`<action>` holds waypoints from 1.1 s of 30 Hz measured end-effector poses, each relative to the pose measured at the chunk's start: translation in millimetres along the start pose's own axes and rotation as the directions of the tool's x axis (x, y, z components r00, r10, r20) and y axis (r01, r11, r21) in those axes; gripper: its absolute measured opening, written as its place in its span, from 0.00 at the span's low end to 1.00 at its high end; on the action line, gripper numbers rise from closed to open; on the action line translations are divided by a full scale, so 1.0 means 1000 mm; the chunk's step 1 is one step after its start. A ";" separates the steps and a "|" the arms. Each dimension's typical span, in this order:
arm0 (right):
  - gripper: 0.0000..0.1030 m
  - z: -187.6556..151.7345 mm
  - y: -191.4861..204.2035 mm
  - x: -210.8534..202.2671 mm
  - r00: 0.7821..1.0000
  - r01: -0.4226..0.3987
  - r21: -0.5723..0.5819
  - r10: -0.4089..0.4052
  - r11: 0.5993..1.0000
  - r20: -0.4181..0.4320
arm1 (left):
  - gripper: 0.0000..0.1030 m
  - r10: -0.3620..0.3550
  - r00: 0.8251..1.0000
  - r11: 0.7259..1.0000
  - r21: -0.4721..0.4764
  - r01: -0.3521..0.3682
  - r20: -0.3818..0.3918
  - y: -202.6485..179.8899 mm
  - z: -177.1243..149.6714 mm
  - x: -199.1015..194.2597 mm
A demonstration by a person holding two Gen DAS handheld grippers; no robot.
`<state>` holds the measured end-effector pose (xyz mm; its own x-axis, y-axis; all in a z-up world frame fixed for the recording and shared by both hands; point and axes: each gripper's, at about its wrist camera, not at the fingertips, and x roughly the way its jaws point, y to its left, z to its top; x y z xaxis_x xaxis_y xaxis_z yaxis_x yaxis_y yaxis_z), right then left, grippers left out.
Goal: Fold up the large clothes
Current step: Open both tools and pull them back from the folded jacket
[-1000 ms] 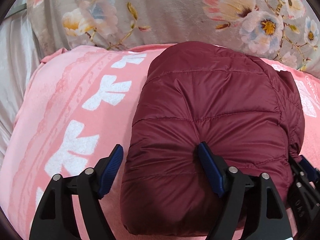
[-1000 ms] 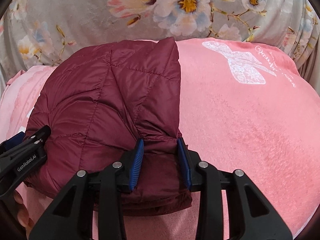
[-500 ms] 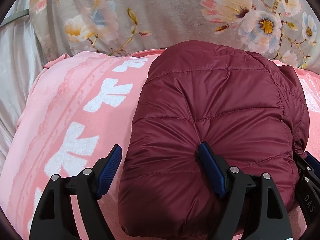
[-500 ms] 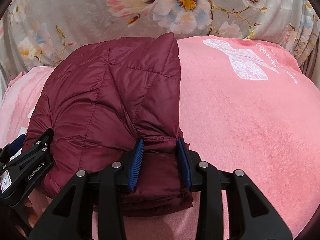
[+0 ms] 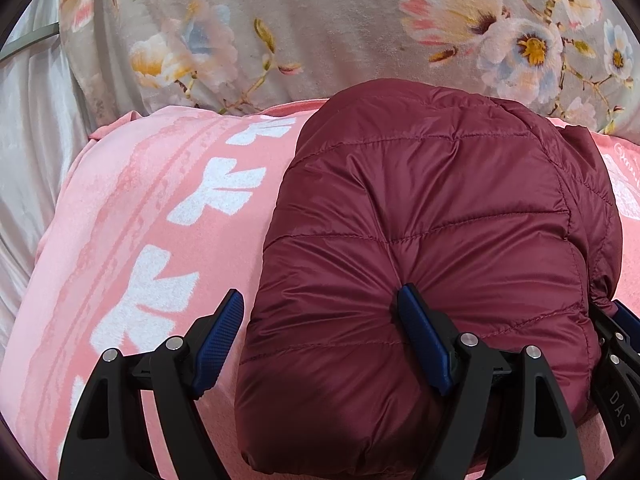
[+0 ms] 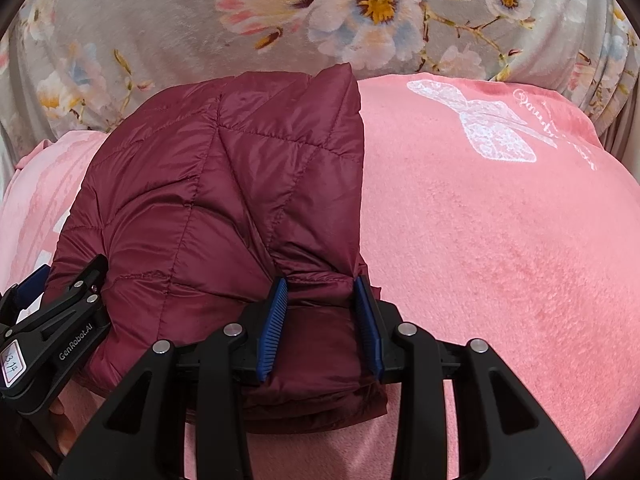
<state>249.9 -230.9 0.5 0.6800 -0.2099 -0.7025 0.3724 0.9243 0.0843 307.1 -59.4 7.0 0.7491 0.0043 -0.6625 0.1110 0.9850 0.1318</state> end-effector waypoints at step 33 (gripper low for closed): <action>0.78 -0.095 -0.022 -0.126 0.998 0.035 -0.126 -0.028 0.991 0.053 | 0.84 -0.117 0.991 0.992 -0.044 0.115 -0.066 0.022 -0.065 -0.103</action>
<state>95.3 -194.7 20.0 0.7017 -0.2527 -0.6661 0.3137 0.9491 -0.0296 190.0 -27.3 30.1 0.6859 -0.0998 -0.7208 0.1675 0.9856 0.0229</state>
